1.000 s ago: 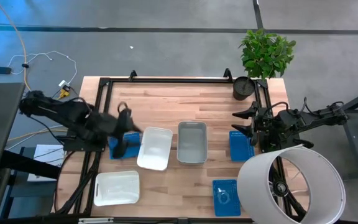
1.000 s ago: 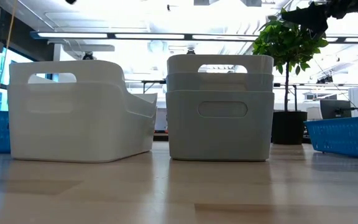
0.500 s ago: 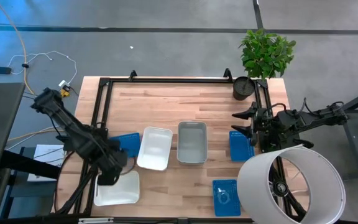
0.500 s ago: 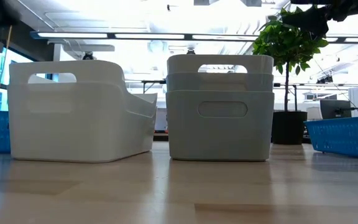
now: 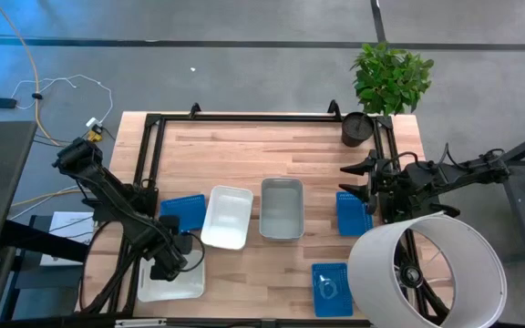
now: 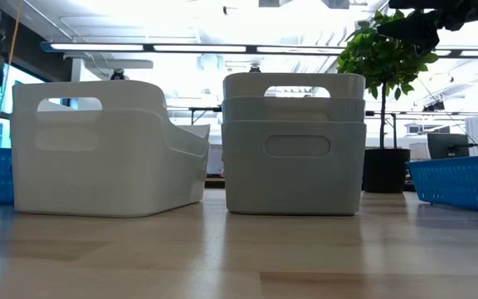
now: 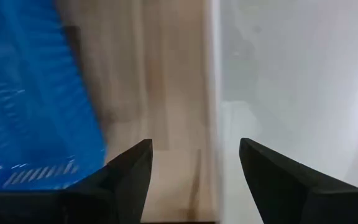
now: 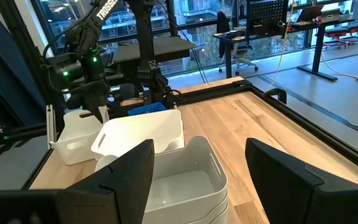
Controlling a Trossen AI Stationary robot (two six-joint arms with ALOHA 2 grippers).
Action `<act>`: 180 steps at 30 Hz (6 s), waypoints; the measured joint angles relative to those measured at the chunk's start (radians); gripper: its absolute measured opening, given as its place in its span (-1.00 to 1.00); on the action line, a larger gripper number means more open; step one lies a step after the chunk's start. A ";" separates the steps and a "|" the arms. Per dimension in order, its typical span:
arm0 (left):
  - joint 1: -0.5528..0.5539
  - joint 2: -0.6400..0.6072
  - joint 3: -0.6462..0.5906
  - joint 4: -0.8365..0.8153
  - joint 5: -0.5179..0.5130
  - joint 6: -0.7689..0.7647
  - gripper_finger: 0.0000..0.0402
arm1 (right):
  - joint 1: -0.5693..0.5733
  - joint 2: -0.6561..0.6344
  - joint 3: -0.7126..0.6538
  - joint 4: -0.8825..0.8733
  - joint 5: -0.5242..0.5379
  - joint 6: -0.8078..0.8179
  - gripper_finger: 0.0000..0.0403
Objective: Stack baskets by color
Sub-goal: Stack the bottom white bin on top of the other top white bin, then stack the bottom white bin on top of the other top white bins
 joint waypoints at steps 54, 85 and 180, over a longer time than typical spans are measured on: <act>0.378 -0.159 0.508 -0.231 -0.557 -0.702 -1.00 | 0.000 0.000 0.000 -0.050 0.041 0.088 0.19; 0.322 0.116 0.508 -0.410 -0.458 -0.933 -1.00 | 0.000 0.000 0.000 -0.085 0.056 0.079 0.19; 0.496 -0.271 0.119 0.891 -0.614 0.319 0.08 | 0.000 -0.001 0.000 -0.049 0.051 0.071 0.19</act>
